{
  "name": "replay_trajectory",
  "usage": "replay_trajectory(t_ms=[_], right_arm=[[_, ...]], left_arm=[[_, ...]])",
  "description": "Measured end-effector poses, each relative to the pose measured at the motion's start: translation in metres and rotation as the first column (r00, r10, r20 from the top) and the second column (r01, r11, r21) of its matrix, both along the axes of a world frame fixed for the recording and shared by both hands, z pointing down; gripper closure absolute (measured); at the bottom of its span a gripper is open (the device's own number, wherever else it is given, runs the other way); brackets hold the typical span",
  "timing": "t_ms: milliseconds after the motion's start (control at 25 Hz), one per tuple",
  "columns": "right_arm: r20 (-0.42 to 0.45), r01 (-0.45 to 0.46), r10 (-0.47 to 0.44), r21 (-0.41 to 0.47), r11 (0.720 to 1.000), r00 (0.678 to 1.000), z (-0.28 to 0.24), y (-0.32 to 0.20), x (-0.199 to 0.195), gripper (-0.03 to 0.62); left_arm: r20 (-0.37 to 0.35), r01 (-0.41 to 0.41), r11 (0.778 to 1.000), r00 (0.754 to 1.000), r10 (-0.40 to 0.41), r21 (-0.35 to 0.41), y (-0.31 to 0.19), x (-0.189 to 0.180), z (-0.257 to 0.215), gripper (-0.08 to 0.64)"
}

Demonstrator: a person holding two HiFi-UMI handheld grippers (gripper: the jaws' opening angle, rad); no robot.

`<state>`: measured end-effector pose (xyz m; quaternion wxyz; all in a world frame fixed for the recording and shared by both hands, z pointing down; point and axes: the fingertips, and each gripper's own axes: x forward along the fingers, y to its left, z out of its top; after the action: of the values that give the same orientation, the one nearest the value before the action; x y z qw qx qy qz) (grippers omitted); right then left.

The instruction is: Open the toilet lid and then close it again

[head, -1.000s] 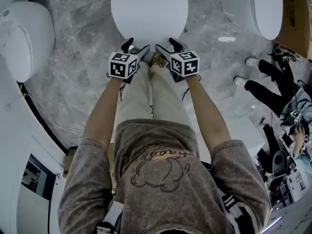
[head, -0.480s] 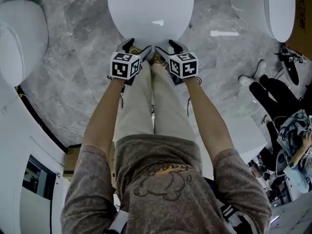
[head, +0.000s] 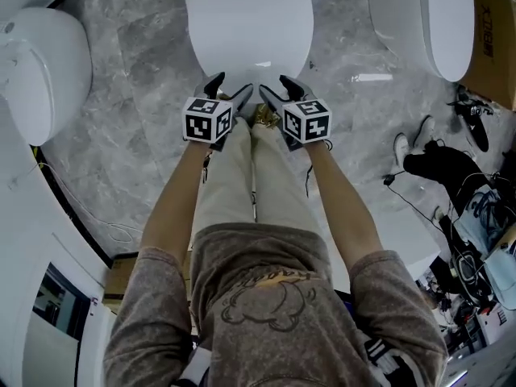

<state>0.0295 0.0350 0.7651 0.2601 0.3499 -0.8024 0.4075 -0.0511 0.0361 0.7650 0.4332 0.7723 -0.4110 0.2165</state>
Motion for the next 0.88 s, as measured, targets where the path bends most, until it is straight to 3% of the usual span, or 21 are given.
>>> replay_trajectory(t_ms=[160,280,560,680,880], right_arm=[[0.043,0.022,-0.026,0.09,0.996,0.999,-0.091,-0.024,-0.01,0.309],[0.056,0.055,-0.068,0.199,0.978,0.996,-0.168,-0.039,-0.017,0.308],[0.132,0.024,-0.079,0.374,0.927,0.988,-0.338,-0.022,0.006,0.308],[0.138,0.022,-0.095,0.454,0.891,0.986,-0.383,-0.003,0.014,0.308],[0.197,-0.018,-0.108,0.547,0.837,0.974,-0.418,0.001,0.028,0.311]], left_arm=[[-0.016,0.038,0.993,0.999,-0.036,0.109,-0.032,-0.01,-0.102,0.225],[-0.026,0.045,0.976,0.999,-0.041,0.213,-0.051,-0.019,-0.186,0.225],[-0.086,0.023,0.929,0.996,0.009,0.368,-0.028,-0.01,-0.359,0.225],[-0.093,0.021,0.903,0.995,0.021,0.429,-0.009,-0.014,-0.404,0.225],[-0.136,0.047,0.871,0.991,0.023,0.489,-0.005,-0.017,-0.427,0.225]])
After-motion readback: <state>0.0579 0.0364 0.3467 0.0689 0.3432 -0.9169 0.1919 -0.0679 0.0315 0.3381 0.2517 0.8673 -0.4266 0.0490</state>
